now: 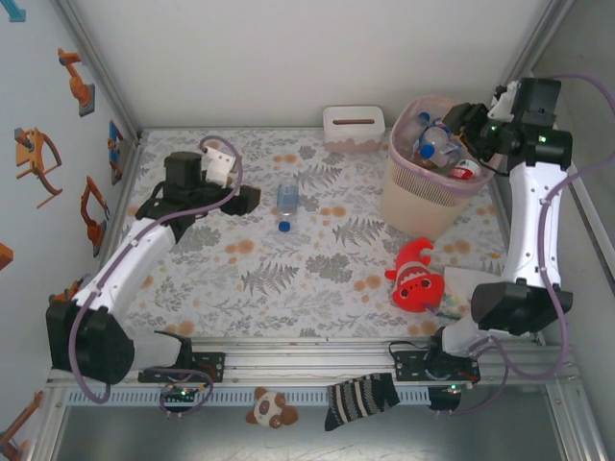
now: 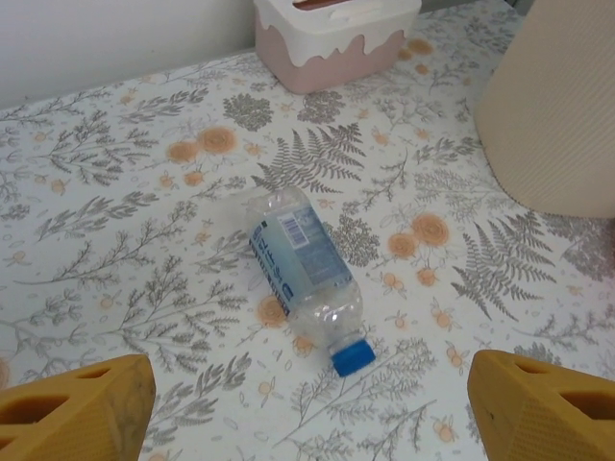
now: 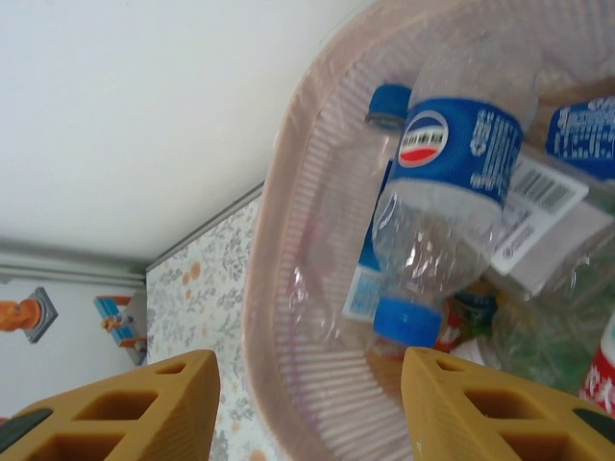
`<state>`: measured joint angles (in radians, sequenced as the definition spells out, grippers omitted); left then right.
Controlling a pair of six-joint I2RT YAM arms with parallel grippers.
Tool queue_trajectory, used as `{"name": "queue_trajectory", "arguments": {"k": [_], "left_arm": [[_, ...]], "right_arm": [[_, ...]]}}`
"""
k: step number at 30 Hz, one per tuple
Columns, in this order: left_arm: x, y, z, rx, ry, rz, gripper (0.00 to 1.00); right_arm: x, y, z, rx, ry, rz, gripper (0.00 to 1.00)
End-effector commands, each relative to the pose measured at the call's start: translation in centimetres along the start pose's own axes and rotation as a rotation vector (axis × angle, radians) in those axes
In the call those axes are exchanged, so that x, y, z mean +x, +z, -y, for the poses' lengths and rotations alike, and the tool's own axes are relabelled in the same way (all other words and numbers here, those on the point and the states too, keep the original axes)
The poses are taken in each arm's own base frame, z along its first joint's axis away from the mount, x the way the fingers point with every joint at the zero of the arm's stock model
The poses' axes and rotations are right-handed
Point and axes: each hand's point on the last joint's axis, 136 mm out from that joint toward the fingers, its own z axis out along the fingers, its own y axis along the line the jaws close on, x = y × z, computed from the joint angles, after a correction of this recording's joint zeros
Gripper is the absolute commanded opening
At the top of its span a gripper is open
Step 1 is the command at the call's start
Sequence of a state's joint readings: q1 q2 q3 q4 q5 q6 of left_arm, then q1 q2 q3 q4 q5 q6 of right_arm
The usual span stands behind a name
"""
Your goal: Put the plastic bottles in the bin
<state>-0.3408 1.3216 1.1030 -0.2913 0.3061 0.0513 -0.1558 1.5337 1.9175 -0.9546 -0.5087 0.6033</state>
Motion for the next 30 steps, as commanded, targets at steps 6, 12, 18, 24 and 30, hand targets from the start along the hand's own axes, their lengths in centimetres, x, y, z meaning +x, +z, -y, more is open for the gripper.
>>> {"name": "queue_trajectory", "arguments": {"k": [6, 12, 18, 24, 30], "left_arm": [[-0.5, 5.5, 0.8, -0.112, -0.055, -0.156, 0.84], [0.4, 9.1, 1.6, -0.142, -0.130, -0.217, 0.85], [2.5, 12.8, 1.4, -0.220, -0.224, -0.295, 0.84], [5.1, 16.2, 2.0, -0.233, -0.240, -0.375, 0.79], [7.8, 18.5, 1.6, -0.269, -0.221, -0.459, 0.79]], "right_arm": [[1.9, -4.5, -2.6, -0.063, -0.052, 0.062, 0.53], [2.7, -6.1, -3.2, -0.074, -0.065, 0.081, 0.53], [3.3, -6.3, -2.9, -0.072, -0.063, 0.072, 0.54], [4.1, -6.0, -2.5, -0.073, -0.055, 0.053, 0.53], [4.5, -6.0, -2.2, -0.071, -0.055, 0.047, 0.53]]}}
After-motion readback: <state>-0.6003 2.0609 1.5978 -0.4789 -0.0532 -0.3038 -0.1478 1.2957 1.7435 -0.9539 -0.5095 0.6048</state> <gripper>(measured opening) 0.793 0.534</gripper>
